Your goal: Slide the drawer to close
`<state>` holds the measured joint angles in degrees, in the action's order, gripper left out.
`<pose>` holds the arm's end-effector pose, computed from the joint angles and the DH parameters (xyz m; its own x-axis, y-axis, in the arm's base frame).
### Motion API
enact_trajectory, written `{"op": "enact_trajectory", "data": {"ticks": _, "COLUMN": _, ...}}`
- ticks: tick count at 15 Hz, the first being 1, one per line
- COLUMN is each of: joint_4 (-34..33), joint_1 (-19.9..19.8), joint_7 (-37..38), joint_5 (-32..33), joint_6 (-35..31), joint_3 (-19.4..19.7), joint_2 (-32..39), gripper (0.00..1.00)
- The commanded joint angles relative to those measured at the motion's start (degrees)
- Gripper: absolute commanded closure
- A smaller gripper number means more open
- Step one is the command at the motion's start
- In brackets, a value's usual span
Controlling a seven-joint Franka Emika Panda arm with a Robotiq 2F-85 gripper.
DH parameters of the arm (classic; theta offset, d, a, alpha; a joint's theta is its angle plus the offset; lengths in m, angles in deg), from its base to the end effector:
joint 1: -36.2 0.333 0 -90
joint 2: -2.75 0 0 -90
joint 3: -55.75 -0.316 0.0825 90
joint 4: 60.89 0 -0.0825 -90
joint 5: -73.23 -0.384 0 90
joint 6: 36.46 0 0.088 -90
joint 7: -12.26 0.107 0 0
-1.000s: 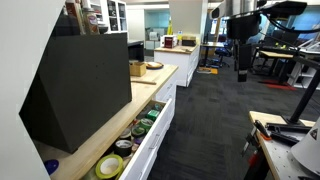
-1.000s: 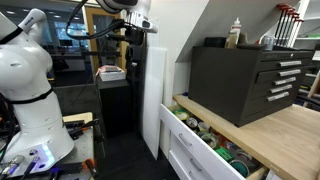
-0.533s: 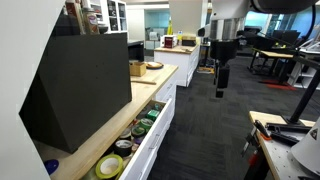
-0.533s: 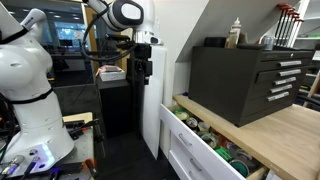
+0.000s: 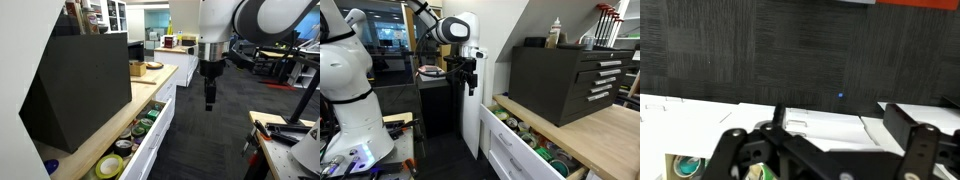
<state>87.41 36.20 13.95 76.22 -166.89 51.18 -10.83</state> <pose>0.4155 0.0310 0.3344 0.9939 0.0802 -0.0751 0.0846 -0.9947 0.0580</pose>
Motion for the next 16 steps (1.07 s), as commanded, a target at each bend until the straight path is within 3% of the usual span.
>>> {"op": "enact_trajectory", "data": {"ticks": 1, "joint_4": -0.14, "joint_1": 0.7, "joint_7": 0.17, "joint_5": 0.2, "joint_6": 0.09, "joint_3": 0.7, "joint_2": 0.01, "gripper": 0.0}}
{"op": "enact_trajectory", "data": {"ticks": 3, "joint_4": 0.03, "joint_1": 0.03, "joint_7": 2.29, "joint_5": 2.83, "joint_6": -0.59, "joint_3": 0.05, "joint_2": 0.91, "gripper": 0.0}}
{"op": "enact_trajectory", "data": {"ticks": 12, "joint_4": -2.36, "joint_1": -0.71, "joint_7": 11.37, "joint_5": 12.06, "joint_6": -10.15, "joint_3": 1.86, "joint_2": 17.35, "gripper": 0.0}}
{"op": "enact_trajectory", "data": {"ticks": 16, "joint_4": -5.41, "joint_1": 0.11, "joint_7": 10.77, "joint_5": 11.38, "joint_6": -17.47, "joint_3": 3.81, "joint_2": 25.85, "gripper": 0.0}}
